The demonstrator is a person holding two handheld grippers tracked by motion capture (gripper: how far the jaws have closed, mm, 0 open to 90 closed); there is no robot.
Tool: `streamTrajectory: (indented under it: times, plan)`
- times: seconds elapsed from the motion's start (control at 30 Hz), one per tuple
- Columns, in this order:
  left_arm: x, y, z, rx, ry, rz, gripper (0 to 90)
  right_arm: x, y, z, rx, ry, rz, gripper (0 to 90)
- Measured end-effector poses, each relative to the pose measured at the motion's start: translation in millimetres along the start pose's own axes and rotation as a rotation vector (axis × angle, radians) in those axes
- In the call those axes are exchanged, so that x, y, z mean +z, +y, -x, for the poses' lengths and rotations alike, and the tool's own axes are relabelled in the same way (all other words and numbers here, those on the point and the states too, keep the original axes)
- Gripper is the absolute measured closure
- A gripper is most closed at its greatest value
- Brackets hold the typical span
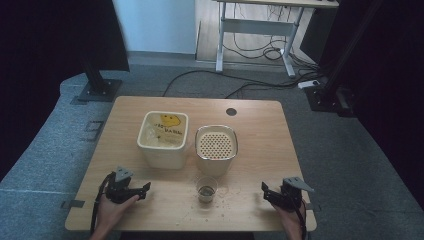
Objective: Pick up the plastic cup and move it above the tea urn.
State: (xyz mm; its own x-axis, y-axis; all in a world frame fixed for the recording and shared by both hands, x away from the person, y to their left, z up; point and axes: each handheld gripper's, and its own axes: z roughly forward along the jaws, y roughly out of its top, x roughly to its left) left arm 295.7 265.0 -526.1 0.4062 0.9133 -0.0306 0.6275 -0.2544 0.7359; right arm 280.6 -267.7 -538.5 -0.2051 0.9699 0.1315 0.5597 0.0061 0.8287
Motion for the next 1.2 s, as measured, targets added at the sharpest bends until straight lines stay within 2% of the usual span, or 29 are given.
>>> streamTrajectory:
  times: [0.1,0.17,0.37,0.5,0.53,0.57,0.6,0.73,0.83,0.93,1.0,1.03,1.2]
  plan:
    - [-3.0,-1.1,-1.7,-0.011,-0.003,0.026,11.0,-4.7,-1.9,-8.8,-0.014,0.069,0.007,13.6]
    - [-3.6,-1.8,-1.5,-0.012,-0.005,0.025,12.7,-7.3,-3.3,-18.6,-0.036,0.111,0.008,13.9]
    - [-3.2,-3.5,1.1,-0.017,-0.018,0.001,13.9,-13.5,-6.4,-56.3,-0.094,0.254,0.009,15.8]
    - [-4.2,-4.8,-1.2,-0.038,-0.027,0.004,14.3,-15.0,-9.7,-84.5,-0.146,0.349,0.000,16.8]
    - [-3.7,-4.8,-2.8,-0.046,-0.027,0.002,14.3,-14.5,-10.7,-92.0,-0.162,0.367,-0.002,17.1]
    - [-3.7,-4.8,-2.8,-0.046,-0.027,0.002,14.3,-14.5,-10.7,-92.0,-0.162,0.367,-0.002,17.1]
    - [-2.8,-4.7,-3.5,-0.049,-0.030,-0.003,14.4,-11.8,-11.6,-106.1,-0.185,0.396,0.000,18.1]
    - [-0.5,-5.1,-3.0,-0.046,-0.034,-0.015,14.4,-0.2,-9.3,-129.3,-0.204,0.452,-0.001,19.0]
    - [-0.3,-5.4,-2.7,-0.047,-0.038,-0.017,14.4,9.7,-8.3,-146.6,-0.232,0.477,0.006,20.3]
    - [0.3,-6.1,-3.0,-0.048,-0.043,-0.022,14.4,18.9,-8.6,-161.0,-0.252,0.463,0.015,23.1]
    - [0.4,-6.3,-3.4,-0.048,-0.043,-0.025,14.5,21.0,-8.1,-164.4,-0.242,0.467,0.019,24.2]
    - [0.8,-6.5,-4.3,-0.052,-0.045,-0.028,14.4,24.1,-6.5,-170.7,-0.241,0.470,0.039,27.5]
    - [-0.9,-8.4,-6.6,-0.067,-0.049,-0.026,14.5,30.7,-3.6,-178.8,-0.272,0.458,0.055,31.5]
